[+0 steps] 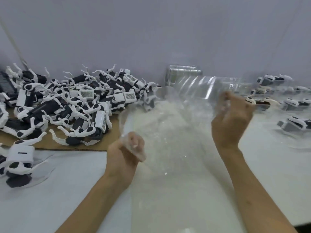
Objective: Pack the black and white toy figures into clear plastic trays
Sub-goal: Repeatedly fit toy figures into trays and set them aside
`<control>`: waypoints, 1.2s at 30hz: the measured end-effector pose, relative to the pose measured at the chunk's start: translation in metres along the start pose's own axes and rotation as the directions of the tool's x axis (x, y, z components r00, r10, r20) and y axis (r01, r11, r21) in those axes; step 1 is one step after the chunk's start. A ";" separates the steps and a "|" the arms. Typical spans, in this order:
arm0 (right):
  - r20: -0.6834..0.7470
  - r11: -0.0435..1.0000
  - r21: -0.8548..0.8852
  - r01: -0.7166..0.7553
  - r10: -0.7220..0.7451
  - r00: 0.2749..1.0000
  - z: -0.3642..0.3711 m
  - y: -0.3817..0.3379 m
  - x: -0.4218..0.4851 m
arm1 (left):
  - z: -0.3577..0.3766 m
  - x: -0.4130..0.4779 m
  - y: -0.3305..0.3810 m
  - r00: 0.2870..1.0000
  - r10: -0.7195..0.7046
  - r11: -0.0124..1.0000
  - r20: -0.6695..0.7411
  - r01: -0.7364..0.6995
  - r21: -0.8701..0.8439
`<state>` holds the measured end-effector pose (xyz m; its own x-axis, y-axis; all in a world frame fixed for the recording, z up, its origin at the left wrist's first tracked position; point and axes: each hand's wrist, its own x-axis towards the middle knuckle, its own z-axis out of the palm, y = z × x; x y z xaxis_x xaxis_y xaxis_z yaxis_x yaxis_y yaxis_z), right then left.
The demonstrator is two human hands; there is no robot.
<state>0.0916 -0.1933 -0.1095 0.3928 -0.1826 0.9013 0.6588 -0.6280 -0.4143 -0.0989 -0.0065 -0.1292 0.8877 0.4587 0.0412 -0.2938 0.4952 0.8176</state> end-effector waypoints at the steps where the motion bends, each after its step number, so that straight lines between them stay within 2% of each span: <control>1: 0.161 1.000 -0.016 0.004 -0.002 0.987 0.004 -0.003 -0.005 | -0.002 0.001 0.003 0.998 -0.028 0.997 -0.056 0.025 -0.068; 2: 0.333 1.000 -0.019 0.014 -0.007 0.943 0.005 -0.011 -0.009 | -0.006 0.003 0.004 0.994 -0.050 0.991 -0.100 0.037 -0.131; 4: 0.611 0.996 0.033 0.084 -0.087 0.787 0.005 -0.021 -0.017 | -0.012 0.007 0.006 0.980 -0.095 0.970 -0.174 0.052 -0.238; 7: 0.839 0.964 0.106 0.245 -0.219 0.498 0.005 -0.023 -0.030 | -0.018 0.011 0.009 0.960 -0.123 0.946 -0.250 0.038 -0.321; 8: 0.879 0.961 0.107 0.257 -0.212 0.427 0.007 -0.022 -0.032 | -0.020 0.013 0.009 0.956 -0.126 0.937 -0.266 0.027 -0.348; 9: 0.903 0.963 0.094 0.254 -0.190 0.385 0.009 -0.022 -0.034 | -0.021 0.014 0.008 0.949 -0.138 0.926 -0.282 0.022 -0.378; 10: 0.903 0.969 0.077 0.236 -0.168 0.396 0.010 -0.022 -0.035 | -0.023 0.015 0.007 0.945 -0.152 0.915 -0.289 0.023 -0.403; 13: 0.765 0.999 0.043 0.030 -0.052 0.642 0.010 -0.018 -0.030 | -0.025 0.016 0.006 0.943 -0.190 0.894 -0.273 0.051 -0.446; 14: 0.717 1.000 0.021 -0.006 -0.011 0.697 0.009 -0.015 -0.028 | -0.024 0.016 0.005 0.945 -0.200 0.888 -0.259 0.063 -0.455; 17: 0.582 0.994 -0.096 -0.060 0.105 0.806 0.008 -0.002 -0.022 | -0.023 0.016 0.005 0.950 -0.208 0.889 -0.235 0.083 -0.451; 19: 0.501 0.986 -0.123 -0.114 0.161 0.850 0.008 0.007 -0.017 | -0.023 0.016 0.004 0.950 -0.214 0.886 -0.227 0.090 -0.455; 23: 0.540 0.959 -0.027 -0.281 0.250 0.804 0.006 0.018 -0.008 | -0.022 0.015 0.004 0.943 -0.247 0.868 -0.223 0.113 -0.484; 25: 0.466 0.951 -0.014 -0.308 0.279 0.839 0.003 0.020 -0.006 | -0.021 0.015 0.005 0.937 -0.264 0.869 -0.230 0.128 -0.478; 28: 0.314 0.935 -0.098 -0.340 0.353 0.881 0.002 0.020 -0.008 | -0.021 0.015 0.005 0.928 -0.277 0.872 -0.251 0.134 -0.470; 30: 0.363 0.908 -0.149 -0.391 0.418 0.833 0.003 0.023 -0.009 | -0.021 0.015 0.005 0.922 -0.279 0.876 -0.267 0.131 -0.463; 34: 0.648 0.894 -0.193 -0.405 0.426 0.631 0.005 0.024 -0.014 | -0.019 0.014 0.005 0.914 -0.292 0.885 -0.281 0.147 -0.441; 36: 0.672 0.883 -0.119 -0.453 0.408 0.618 0.005 0.014 -0.015 | -0.018 0.012 0.006 0.914 -0.299 0.887 -0.276 0.160 -0.434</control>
<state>0.0985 -0.1954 -0.1299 0.9427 0.1393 0.3031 0.3273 -0.5622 -0.7595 -0.0959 0.0151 -0.1342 0.8011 0.4743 -0.3651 -0.2727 0.8322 0.4827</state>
